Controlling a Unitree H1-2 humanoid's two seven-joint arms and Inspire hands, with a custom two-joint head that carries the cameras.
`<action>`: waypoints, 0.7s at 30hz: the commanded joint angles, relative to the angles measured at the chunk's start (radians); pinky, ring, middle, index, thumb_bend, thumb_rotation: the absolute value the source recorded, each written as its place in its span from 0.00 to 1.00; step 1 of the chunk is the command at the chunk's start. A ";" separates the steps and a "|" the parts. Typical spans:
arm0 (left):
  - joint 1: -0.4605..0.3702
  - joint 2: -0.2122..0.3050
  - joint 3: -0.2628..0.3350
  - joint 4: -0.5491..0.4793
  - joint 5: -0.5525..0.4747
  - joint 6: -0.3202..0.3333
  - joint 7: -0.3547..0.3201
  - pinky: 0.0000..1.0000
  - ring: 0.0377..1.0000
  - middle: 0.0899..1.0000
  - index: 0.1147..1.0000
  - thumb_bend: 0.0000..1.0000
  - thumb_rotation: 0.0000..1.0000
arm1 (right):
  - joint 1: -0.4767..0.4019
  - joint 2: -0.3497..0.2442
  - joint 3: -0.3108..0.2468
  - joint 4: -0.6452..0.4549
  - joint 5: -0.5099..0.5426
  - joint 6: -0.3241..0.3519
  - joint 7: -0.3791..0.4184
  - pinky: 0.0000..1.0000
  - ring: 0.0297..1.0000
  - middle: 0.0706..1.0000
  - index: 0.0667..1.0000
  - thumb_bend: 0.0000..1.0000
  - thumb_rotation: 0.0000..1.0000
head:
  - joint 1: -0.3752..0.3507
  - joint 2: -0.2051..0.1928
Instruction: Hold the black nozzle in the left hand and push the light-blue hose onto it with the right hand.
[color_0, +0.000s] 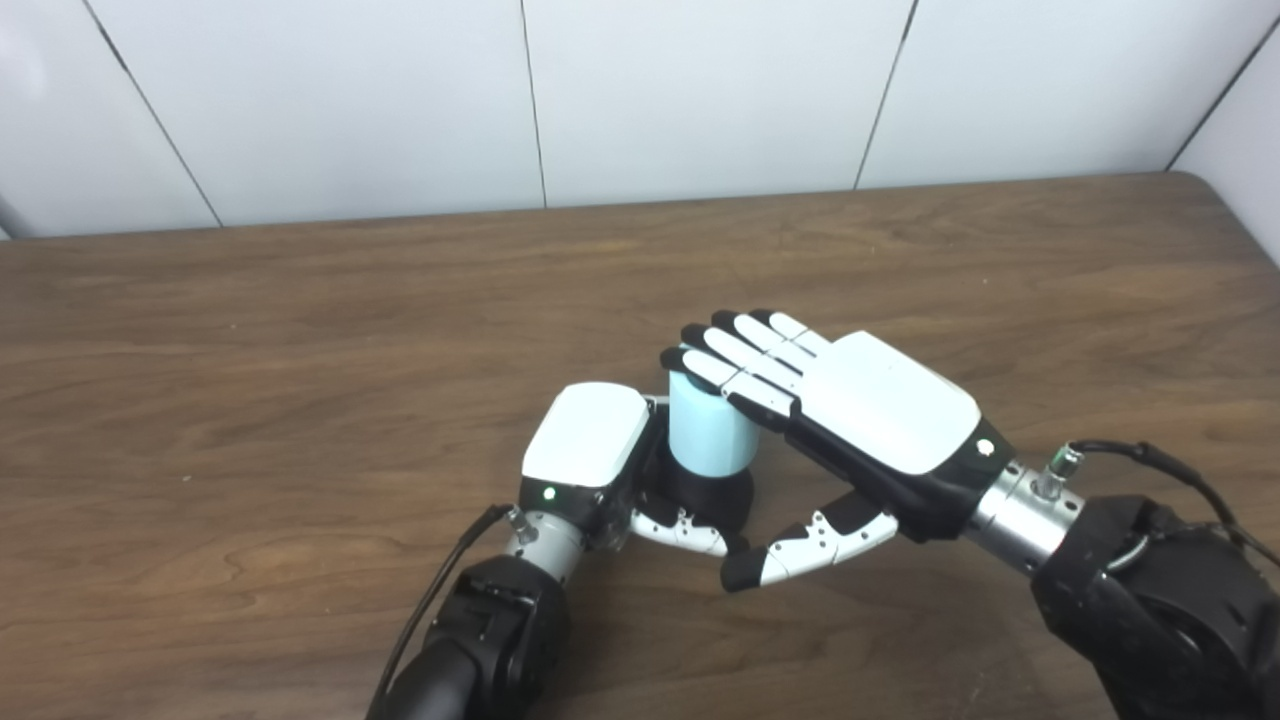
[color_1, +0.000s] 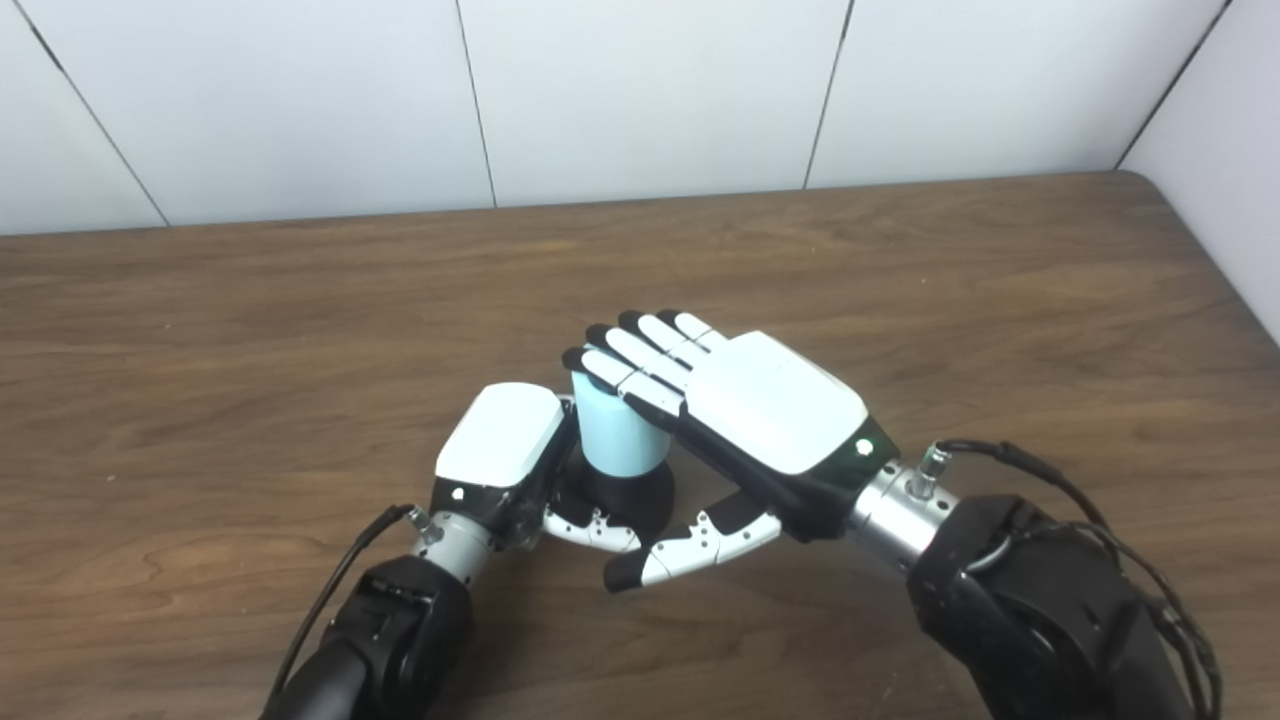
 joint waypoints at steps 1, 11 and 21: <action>0.071 0.008 -0.053 0.044 -0.034 -0.003 -0.143 0.49 0.47 0.49 0.39 0.50 0.00 | 0.061 -0.046 0.031 0.067 -0.024 0.013 0.102 1.00 1.00 0.96 0.93 0.68 1.00 | 0.000 0.001; 0.072 0.007 -0.051 0.042 -0.029 -0.002 -0.148 0.47 0.46 0.48 0.40 0.50 0.00 | 0.064 -0.043 0.043 0.079 -0.028 0.017 0.101 1.00 1.00 0.96 0.93 0.68 1.00 | 0.001 0.004; 0.072 0.008 -0.054 0.041 -0.022 -0.001 -0.150 0.49 0.46 0.49 0.38 0.50 0.00 | 0.076 -0.044 0.050 0.094 -0.031 0.015 0.091 1.00 1.00 0.96 0.93 0.67 1.00 | 0.001 0.006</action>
